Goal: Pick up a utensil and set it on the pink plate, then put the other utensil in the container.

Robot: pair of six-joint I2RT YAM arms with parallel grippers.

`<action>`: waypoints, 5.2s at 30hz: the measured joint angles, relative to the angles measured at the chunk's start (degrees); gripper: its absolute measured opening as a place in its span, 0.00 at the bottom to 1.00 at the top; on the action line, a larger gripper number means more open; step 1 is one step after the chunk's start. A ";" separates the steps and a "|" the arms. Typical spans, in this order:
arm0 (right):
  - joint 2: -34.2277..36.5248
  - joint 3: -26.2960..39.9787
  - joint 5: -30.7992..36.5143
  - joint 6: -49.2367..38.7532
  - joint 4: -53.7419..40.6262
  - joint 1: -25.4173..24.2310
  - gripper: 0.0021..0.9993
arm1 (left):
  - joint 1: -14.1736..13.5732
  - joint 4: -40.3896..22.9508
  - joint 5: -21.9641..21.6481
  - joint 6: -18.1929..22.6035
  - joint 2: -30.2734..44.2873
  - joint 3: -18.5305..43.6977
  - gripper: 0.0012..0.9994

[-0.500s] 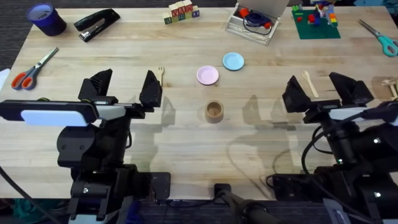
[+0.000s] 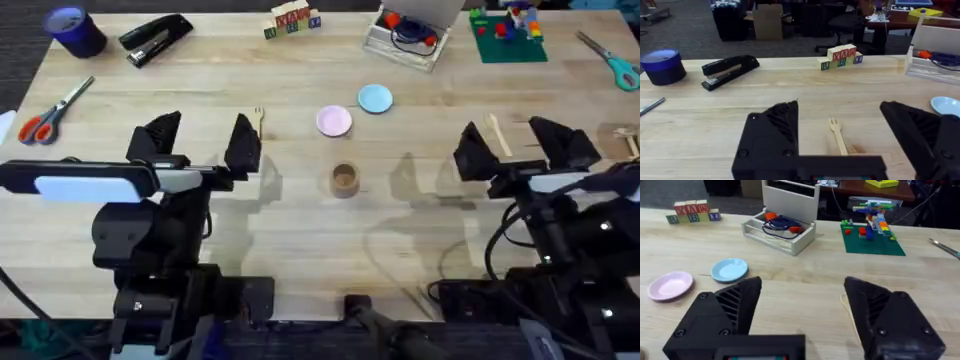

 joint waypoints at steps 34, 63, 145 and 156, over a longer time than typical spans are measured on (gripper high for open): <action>9.71 41.92 -1.40 0.01 -43.37 0.00 1.00 | 0.00 -48.78 -0.05 0.24 13.46 48.89 0.99; 51.04 72.94 -1.40 0.00 -73.90 0.00 1.00 | 0.00 -85.05 0.00 0.42 70.16 87.95 0.99; 52.57 72.96 -1.40 0.00 -74.25 0.00 1.00 | -5.46 -53.50 -0.24 -9.44 102.43 76.81 1.00; 52.57 72.96 -1.40 0.00 -74.25 0.00 1.00 | -5.46 -48.57 -0.24 -11.02 102.44 72.61 1.00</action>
